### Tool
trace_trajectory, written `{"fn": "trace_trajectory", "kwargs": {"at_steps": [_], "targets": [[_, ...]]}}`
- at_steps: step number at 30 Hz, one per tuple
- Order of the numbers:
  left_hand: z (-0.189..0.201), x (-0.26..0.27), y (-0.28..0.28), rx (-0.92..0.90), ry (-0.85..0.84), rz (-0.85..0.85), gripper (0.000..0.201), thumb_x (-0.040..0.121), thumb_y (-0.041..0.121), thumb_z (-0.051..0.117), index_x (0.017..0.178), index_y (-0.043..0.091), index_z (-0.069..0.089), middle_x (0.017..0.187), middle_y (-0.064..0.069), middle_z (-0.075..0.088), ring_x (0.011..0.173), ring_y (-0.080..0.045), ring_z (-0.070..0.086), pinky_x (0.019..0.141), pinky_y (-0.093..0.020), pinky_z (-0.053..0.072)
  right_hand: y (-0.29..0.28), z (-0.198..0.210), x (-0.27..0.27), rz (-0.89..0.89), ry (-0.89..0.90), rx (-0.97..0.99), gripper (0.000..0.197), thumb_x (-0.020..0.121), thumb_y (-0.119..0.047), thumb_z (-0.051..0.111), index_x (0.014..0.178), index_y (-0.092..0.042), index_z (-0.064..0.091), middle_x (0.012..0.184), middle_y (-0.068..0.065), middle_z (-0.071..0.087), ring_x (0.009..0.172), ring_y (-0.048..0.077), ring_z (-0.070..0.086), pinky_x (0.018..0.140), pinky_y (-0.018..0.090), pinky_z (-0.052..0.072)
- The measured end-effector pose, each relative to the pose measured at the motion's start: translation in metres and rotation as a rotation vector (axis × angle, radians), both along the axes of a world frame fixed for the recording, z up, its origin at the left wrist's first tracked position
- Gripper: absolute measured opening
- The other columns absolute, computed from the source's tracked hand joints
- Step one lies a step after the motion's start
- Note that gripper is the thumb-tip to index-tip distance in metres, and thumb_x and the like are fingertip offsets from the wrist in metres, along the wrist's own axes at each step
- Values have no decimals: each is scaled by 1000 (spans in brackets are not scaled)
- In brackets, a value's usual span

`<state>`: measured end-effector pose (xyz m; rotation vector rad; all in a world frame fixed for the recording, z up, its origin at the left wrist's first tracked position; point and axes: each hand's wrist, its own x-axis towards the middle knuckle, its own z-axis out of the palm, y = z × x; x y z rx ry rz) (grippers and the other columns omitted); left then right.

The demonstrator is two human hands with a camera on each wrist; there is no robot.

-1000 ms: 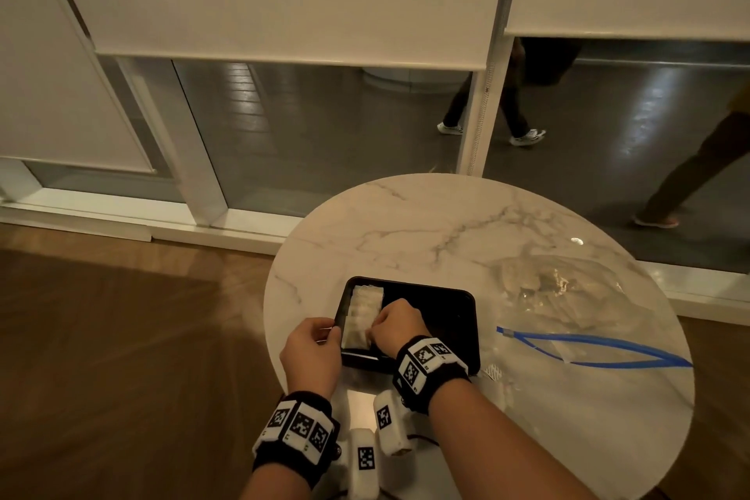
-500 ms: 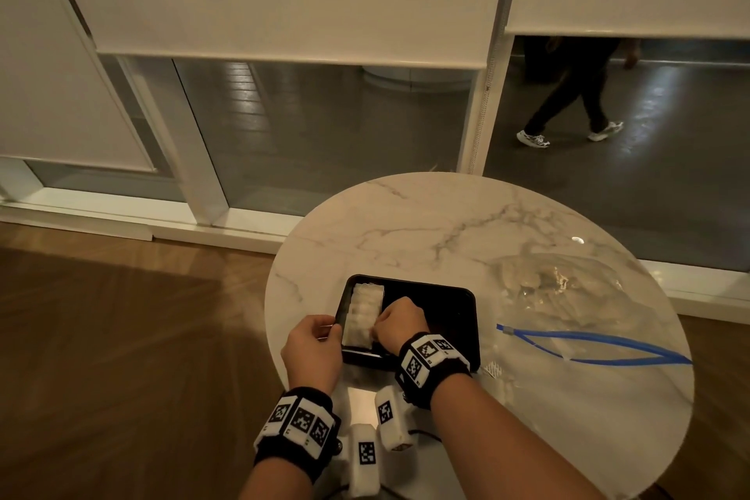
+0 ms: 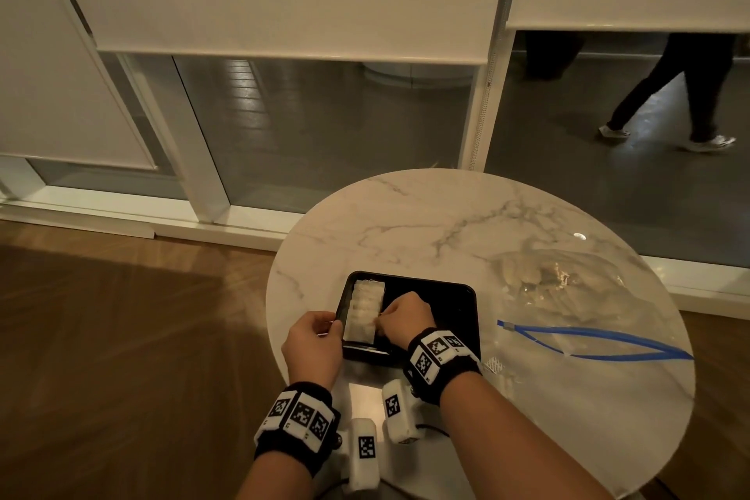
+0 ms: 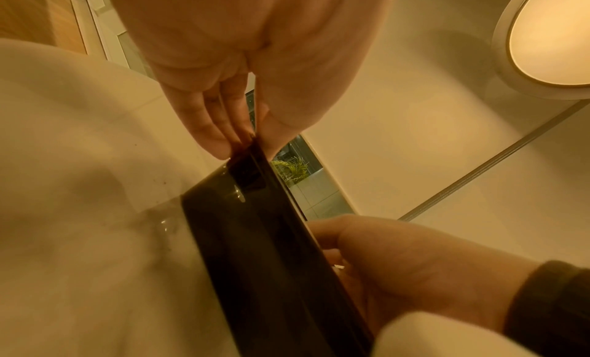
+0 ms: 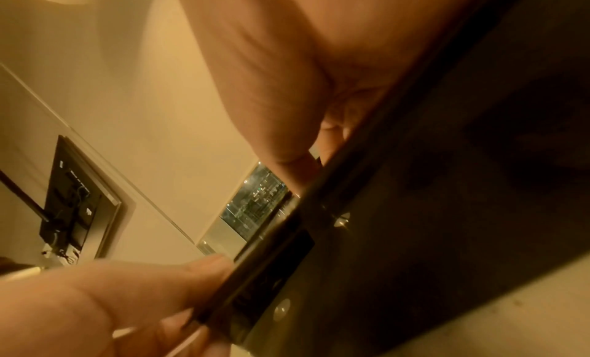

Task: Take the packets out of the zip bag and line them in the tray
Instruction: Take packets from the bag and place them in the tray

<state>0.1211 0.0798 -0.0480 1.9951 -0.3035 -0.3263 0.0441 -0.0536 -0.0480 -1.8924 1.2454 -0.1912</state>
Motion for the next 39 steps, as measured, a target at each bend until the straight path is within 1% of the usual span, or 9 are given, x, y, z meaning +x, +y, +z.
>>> {"fn": "trace_trajectory", "kwargs": {"at_steps": [6,12,15,18,21,25,29,33,39], "targets": [[4,-2,1,-13,-11,-6,10,92,22,71,101,23,68,98,4,67,97,-19,63,84,-30,48,-5,30,-38,-93,-224,-34,14,86,-24,70,75,-19,76,74,-6,73,77,10,68,77,27,57],[19,-16,-7,42,-264,-62,9,87,34,73,95,34,68,100,9,66,107,-21,59,93,-44,54,-9,59,-102,-254,-443,-7,13,83,-19,71,70,-21,74,69,-2,74,67,12,66,66,29,55],[27,-33,-17,15,-270,-226,9,90,31,70,98,33,68,98,10,66,99,-13,61,87,-34,55,-10,69,-136,-308,-474,11,12,86,-14,70,75,-16,73,72,3,74,60,10,61,56,23,45],[35,-59,-27,100,-289,-605,14,94,28,68,107,30,69,102,13,66,94,-1,62,83,-19,52,-12,68,-165,-306,-420,32,11,88,-14,68,78,-14,73,75,5,74,58,11,60,49,19,41],[30,-80,-38,257,-431,-811,25,96,35,63,120,31,68,112,13,65,106,-5,59,96,-29,53,-15,57,-188,-284,-305,21,14,87,-17,68,75,-16,74,74,3,75,64,13,64,54,22,43],[24,-95,-45,361,-455,-885,26,99,32,59,123,32,68,118,10,67,108,-8,62,100,-34,52,-15,38,-203,-209,-103,-39,17,87,-16,69,71,-18,75,75,1,74,71,10,66,63,20,46],[21,-98,-46,372,-403,-894,21,100,29,58,115,33,72,110,11,71,101,-7,65,95,-34,55,-16,28,-206,-167,68,-79,15,87,-17,72,81,-5,78,85,10,74,82,17,69,67,19,49],[19,-99,-47,369,-374,-884,18,100,25,59,107,31,74,100,11,72,95,-7,65,92,-35,55,-17,15,-200,-134,141,-35,13,84,-26,77,84,-12,77,82,0,72,79,10,66,74,24,52],[17,-100,-48,363,-364,-873,18,100,23,58,105,31,73,97,13,69,96,-6,64,96,-39,53,-7,1,-187,-217,188,-19,29,77,-28,80,90,-16,58,86,-2,60,75,11,58,59,23,42]]}}
